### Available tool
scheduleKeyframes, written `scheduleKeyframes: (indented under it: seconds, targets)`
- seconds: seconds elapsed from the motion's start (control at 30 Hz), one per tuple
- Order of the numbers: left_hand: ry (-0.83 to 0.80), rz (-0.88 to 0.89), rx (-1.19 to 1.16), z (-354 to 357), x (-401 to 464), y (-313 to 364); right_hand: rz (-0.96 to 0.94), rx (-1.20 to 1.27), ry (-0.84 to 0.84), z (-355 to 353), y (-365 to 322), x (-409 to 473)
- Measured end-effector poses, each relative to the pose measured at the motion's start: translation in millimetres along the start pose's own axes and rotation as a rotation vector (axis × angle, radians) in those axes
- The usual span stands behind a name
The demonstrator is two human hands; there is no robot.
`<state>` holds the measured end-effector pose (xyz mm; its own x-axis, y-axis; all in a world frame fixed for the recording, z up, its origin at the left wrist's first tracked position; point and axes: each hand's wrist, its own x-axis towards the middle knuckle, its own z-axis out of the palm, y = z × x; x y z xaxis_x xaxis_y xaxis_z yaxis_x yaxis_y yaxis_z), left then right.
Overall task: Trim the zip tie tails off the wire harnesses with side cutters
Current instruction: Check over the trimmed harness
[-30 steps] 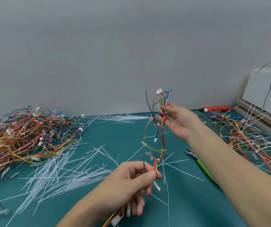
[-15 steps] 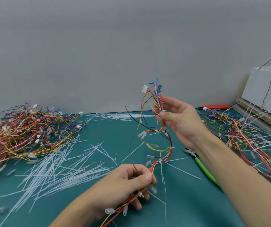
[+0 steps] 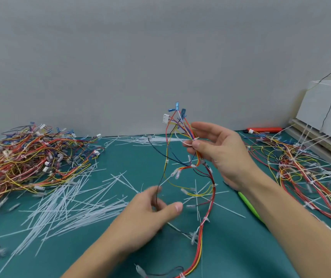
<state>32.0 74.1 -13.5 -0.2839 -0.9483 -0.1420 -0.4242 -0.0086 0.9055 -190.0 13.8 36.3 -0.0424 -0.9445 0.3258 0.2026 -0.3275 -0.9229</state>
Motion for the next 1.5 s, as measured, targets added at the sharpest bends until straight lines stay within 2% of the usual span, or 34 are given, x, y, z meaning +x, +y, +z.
scheduleKeyframes:
  seconds: [0.1,0.17,0.23,0.3,0.4,0.6,0.73,0.77,0.83,0.9,0.93,0.97,1.03,1.07,1.13,1.33,1.43,1.5]
  targets:
    - [0.327,0.069,-0.009,-3,3,5,-0.012,-0.160,-0.036,1,7,-5]
    - [0.583,0.299,-0.012,-7,4,6,0.009,-0.223,-0.073,4,12,-9]
    - [0.678,0.467,-0.098,-11,3,9,0.035,-0.270,-0.127,8,16,-14]
    - [0.551,0.452,-0.249,-7,3,12,0.055,-0.329,-0.187,12,21,-21]
    - [0.270,0.211,-0.400,12,6,10,0.079,-0.388,-0.293,17,26,-32]
    - [0.093,-0.032,-0.655,16,16,0,0.030,-0.686,-0.442,23,28,-49]
    - [0.001,-0.053,-0.801,15,18,-2,-0.188,-1.016,-0.568,27,20,-54]
    - [-0.012,-0.062,-0.814,13,19,-2,-0.219,-0.997,-0.541,25,15,-55]
    - [-0.019,-0.090,-0.829,10,21,-2,-0.224,-0.851,-0.383,14,0,-54]
    - [-0.010,-0.108,-0.881,9,22,-3,-0.193,-0.954,-0.229,-13,-17,-51]
    - [-0.001,-0.110,-0.911,9,22,-4,-0.110,-1.138,-0.200,-31,-26,-49]
    - [0.007,-0.106,-0.934,10,23,-5,0.053,-1.359,-0.207,-48,-34,-50]
    - [0.015,-0.092,-0.956,12,24,-6,0.472,-1.694,-0.245,-75,-42,-62]
    - [0.016,-0.086,-0.958,14,24,-6,0.617,-1.777,-0.272,-84,-42,-70]
    - [0.019,-0.076,-0.965,15,25,-6,0.731,-1.825,-0.326,-94,-38,-83]
    - [0.031,-0.068,-0.986,16,24,-4,0.556,-1.832,-0.175,-91,-23,-91]
    - [0.051,-0.065,-0.986,16,23,-3,0.462,-1.751,-0.014,-88,-16,-94]
    - [0.067,-0.061,-0.980,16,24,-3,0.309,-1.699,0.124,-87,-14,-94]
